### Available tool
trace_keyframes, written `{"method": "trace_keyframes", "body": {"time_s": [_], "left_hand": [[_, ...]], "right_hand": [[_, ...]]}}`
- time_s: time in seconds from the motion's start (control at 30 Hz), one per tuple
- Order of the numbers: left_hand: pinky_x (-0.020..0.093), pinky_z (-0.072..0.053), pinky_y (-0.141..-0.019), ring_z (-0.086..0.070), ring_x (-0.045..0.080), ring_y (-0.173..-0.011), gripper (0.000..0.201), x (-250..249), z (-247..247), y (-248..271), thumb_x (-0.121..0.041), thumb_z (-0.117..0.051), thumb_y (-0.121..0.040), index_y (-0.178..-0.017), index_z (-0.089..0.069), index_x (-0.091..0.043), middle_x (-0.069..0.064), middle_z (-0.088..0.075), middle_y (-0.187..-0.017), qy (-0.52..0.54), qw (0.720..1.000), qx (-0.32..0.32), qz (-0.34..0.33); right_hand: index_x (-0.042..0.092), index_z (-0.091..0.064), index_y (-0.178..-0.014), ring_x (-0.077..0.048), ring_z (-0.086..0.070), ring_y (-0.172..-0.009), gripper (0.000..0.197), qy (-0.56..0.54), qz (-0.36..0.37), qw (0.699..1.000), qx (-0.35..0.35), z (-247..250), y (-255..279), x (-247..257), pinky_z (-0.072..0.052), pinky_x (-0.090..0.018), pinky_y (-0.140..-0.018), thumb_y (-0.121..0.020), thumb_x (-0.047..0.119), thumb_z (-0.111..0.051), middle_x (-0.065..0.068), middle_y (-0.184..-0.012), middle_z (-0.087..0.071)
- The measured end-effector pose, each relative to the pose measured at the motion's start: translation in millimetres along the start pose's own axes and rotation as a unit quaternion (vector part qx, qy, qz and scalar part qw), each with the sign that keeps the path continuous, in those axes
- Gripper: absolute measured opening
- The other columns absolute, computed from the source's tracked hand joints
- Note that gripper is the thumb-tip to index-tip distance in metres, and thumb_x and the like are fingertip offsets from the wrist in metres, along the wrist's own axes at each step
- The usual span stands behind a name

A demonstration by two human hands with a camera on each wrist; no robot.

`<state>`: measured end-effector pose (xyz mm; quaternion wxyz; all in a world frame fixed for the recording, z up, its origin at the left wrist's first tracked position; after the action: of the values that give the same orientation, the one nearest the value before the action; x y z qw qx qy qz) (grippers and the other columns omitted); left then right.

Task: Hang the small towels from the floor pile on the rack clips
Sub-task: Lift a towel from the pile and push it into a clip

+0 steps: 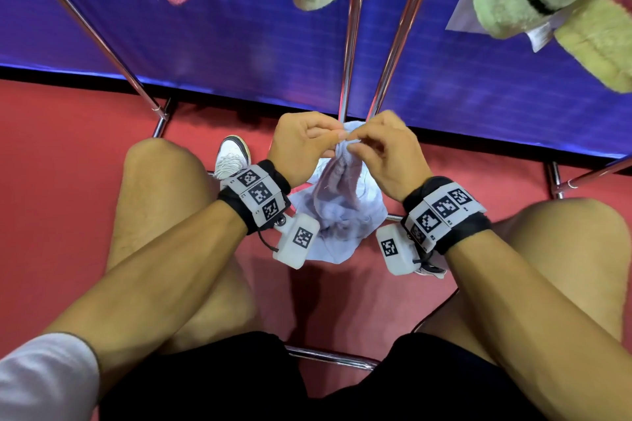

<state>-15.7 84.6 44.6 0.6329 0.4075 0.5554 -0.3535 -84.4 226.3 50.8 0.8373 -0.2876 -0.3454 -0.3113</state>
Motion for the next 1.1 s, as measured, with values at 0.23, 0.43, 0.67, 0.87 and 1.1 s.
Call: {"method": "trace_keyframes", "body": {"time_s": [0.23, 0.43, 0.67, 0.87, 1.1], "left_hand": [[0.035, -0.061, -0.074, -0.072, 0.028, -0.078, 0.010, 2, -7, 2, 0.004, -0.069, -0.086, -0.086, -0.071, -0.007, 0.013, -0.075, -0.081, 0.029, 0.999, 0.030, 0.007], [0.024, -0.059, -0.071, -0.074, 0.013, -0.076, 0.017, 1, -10, 3, 0.007, -0.063, -0.089, -0.097, -0.068, -0.006, -0.005, -0.074, -0.077, -0.003, 0.998, 0.069, -0.004], [0.027, -0.060, -0.075, -0.073, 0.012, -0.078, 0.021, 0, -9, 3, 0.008, -0.060, -0.091, -0.094, -0.068, -0.010, 0.001, -0.073, -0.084, -0.028, 0.997, 0.062, -0.028], [0.034, -0.059, -0.083, -0.073, 0.016, -0.084, 0.016, 3, -11, 3, 0.005, -0.060, -0.092, -0.099, -0.068, -0.007, 0.006, -0.073, -0.089, -0.046, 0.996, 0.060, -0.038], [0.025, -0.057, -0.081, -0.073, 0.011, -0.084, 0.028, 8, -11, 2, 0.003, -0.077, -0.078, -0.105, -0.069, 0.001, 0.007, -0.074, -0.092, -0.075, 0.993, 0.084, -0.017]], "right_hand": [[0.015, -0.074, -0.078, -0.002, -0.055, -0.072, 0.013, 0.010, 0.007, 1.000, -0.026, 6, -1, 4, -0.039, -0.010, -0.068, -0.078, 0.026, -0.081, 0.004, -0.077, -0.065], [0.012, -0.075, -0.078, -0.011, -0.057, -0.068, 0.012, 0.005, -0.006, 0.999, -0.035, 10, 1, 3, -0.041, -0.011, -0.064, -0.079, 0.023, -0.081, 0.001, -0.073, -0.069], [0.016, -0.076, -0.085, -0.004, -0.055, -0.071, 0.004, 0.033, 0.008, 0.999, -0.015, 7, 1, 3, -0.040, -0.007, -0.069, -0.085, 0.019, -0.073, 0.004, -0.080, -0.071], [0.016, -0.075, -0.082, 0.003, -0.057, -0.066, 0.003, 0.019, -0.017, 0.999, -0.039, 10, 2, 0, -0.039, -0.005, -0.066, -0.083, 0.019, -0.074, 0.013, -0.074, -0.066], [0.020, -0.072, -0.076, -0.008, -0.059, -0.061, 0.006, 0.014, -0.052, 0.998, -0.041, 6, 6, -6, -0.048, -0.020, -0.062, -0.079, 0.022, -0.077, 0.009, -0.068, -0.069]]}}
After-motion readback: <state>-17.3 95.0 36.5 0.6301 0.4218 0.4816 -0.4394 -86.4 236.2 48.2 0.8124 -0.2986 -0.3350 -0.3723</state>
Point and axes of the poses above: each hand's wrist, its own y-axis away from the middle knuckle, its own z-axis out of the back of the hand, x = y × z, the point moved 6 cm from there along -y, towards the middle knuckle
